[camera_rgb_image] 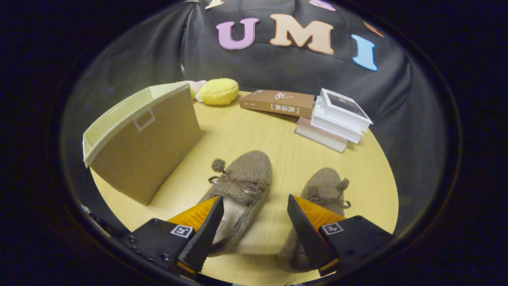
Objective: Open the storage box then place both shoes into the box .Put the left shoe in first, then the right shoe, with the right side of both shoes facing outward in a uniform manner.
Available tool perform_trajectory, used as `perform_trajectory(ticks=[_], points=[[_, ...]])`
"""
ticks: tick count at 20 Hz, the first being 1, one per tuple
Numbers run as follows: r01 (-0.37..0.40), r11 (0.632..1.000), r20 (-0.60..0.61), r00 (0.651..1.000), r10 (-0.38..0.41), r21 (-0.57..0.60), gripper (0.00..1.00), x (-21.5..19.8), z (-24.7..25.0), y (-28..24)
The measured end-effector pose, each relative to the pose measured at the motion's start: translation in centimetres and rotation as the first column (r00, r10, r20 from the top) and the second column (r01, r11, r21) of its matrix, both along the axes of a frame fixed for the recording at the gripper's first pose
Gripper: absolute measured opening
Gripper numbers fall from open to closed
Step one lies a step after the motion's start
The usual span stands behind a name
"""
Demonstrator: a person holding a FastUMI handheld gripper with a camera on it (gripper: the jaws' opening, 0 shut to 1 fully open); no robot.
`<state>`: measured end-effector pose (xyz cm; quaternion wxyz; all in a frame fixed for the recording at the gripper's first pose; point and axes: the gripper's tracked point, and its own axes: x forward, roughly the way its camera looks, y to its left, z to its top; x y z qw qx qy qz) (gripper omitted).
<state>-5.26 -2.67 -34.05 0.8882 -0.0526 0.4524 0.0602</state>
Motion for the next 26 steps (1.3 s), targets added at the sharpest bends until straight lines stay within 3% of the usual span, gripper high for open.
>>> perform_trajectory(ticks=[9,13,19,26], points=[[0.058,0.998,-0.176,0.983,-0.051,0.038,0.32,-0.9,-3.1,0.8],[0.137,0.987,-0.214,0.97,-0.116,0.084,0.04,-0.9,-2.7,1.5],[0.278,0.939,-0.238,0.944,-0.228,0.203,0.04,0.2,-0.8,2.6],[0.332,0.904,-0.247,0.931,-0.269,0.267,0.03,0.3,1.1,4.3]])
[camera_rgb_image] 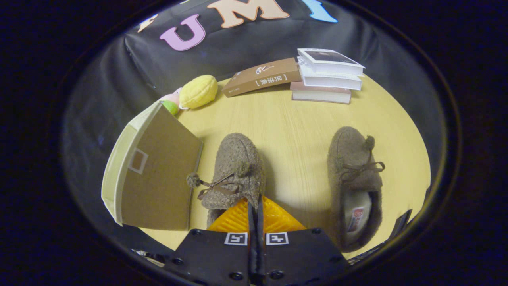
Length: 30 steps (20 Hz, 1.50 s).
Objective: Open the storage box then place both shoes into the box .Put the left shoe in first, then the right shoe, with the right side of both shoes facing outward in a uniform manner.
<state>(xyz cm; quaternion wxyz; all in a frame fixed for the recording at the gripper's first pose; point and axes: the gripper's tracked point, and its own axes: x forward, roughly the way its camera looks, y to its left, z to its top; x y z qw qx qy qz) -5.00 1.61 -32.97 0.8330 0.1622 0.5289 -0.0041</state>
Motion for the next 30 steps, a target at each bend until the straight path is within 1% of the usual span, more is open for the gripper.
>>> perform_trajectory(ticks=[2,3,9,14,17,20,23,27,30], points=[[0.036,0.997,0.007,0.999,-0.036,0.069,0.03,0.5,1.4,1.2],[0.042,0.995,0.014,0.999,-0.043,0.093,0.03,0.9,2.4,1.7],[0.074,0.984,0.102,0.991,-0.091,0.16,0.03,4.4,8.6,4.1],[0.053,0.969,0.179,0.979,-0.098,0.241,0.03,7.4,14.0,8.4],[0.029,0.959,0.191,0.978,-0.086,0.282,0.03,8.7,15.7,11.9],[0.005,0.961,0.2,0.978,-0.062,0.275,0.03,9.5,15.8,15.2],[-0.005,0.962,0.181,0.982,-0.047,0.275,0.03,9.8,14.7,18.5],[-0.026,0.973,0.14,0.99,-0.006,0.229,0.03,9.3,11.9,21.3],[-0.021,0.977,0.098,0.995,0.0,0.211,0.03,9.2,9.5,23.0]])
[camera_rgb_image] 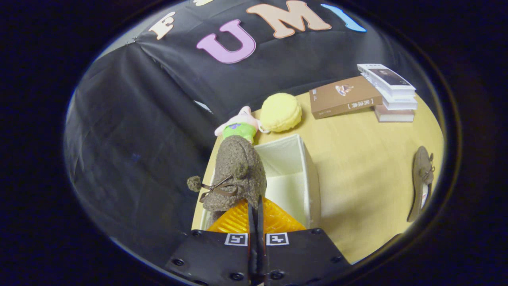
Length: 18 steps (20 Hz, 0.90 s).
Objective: Open the storage box then place both shoes into the box .Put the left shoe in first, then the right shoe, with the right side of both shoes facing outward in a uniform manner.
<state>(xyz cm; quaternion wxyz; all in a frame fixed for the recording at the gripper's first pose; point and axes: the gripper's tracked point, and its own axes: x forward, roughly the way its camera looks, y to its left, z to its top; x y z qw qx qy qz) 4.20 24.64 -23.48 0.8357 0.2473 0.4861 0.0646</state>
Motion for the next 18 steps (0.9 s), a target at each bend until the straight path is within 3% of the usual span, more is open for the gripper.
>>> perform_trajectory(ticks=[11,18], points=[[-0.028,0.99,-0.149,0.989,0.008,-0.137,0.03,-1.0,-8.0,4.0],[-0.098,0.974,-0.189,0.98,0.06,-0.204,0.03,-1.9,-9.9,5.6]])
